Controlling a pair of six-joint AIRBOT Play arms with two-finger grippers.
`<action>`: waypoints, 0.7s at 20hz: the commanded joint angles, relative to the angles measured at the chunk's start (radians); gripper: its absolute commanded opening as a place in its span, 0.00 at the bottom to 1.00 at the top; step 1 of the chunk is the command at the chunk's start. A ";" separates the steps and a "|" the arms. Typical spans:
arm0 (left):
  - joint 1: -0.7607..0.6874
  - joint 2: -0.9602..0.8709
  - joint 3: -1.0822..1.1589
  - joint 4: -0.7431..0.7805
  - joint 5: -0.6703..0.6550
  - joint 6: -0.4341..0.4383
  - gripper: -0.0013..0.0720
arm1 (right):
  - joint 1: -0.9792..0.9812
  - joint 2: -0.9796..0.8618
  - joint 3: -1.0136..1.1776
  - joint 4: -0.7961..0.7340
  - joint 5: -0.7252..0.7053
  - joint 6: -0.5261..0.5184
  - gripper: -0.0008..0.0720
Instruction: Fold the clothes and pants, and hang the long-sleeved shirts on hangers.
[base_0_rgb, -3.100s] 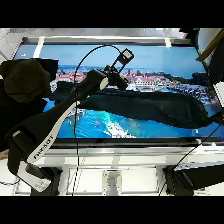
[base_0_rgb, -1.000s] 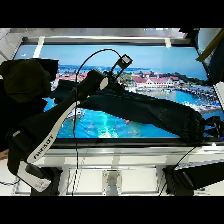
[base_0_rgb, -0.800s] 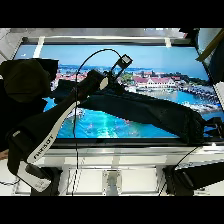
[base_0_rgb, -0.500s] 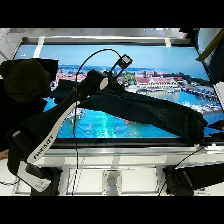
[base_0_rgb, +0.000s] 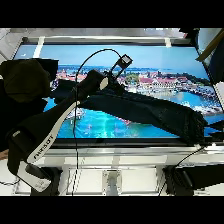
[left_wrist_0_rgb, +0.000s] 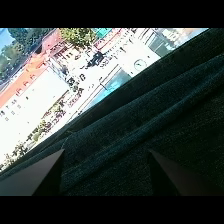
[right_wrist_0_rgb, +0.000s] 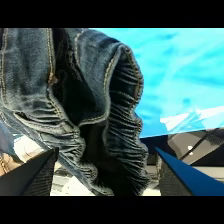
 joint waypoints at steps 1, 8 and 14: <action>-0.001 0.000 0.000 0.000 0.000 0.000 0.81 | -0.001 -0.002 -0.002 -0.006 -0.002 -0.009 0.89; -0.001 0.000 0.000 0.000 0.000 0.000 0.81 | -0.001 -0.007 -0.002 0.037 0.031 -0.032 0.88; -0.001 0.000 0.000 0.000 0.000 0.000 0.81 | 0.055 -0.008 -0.049 -0.011 -0.022 -0.063 0.84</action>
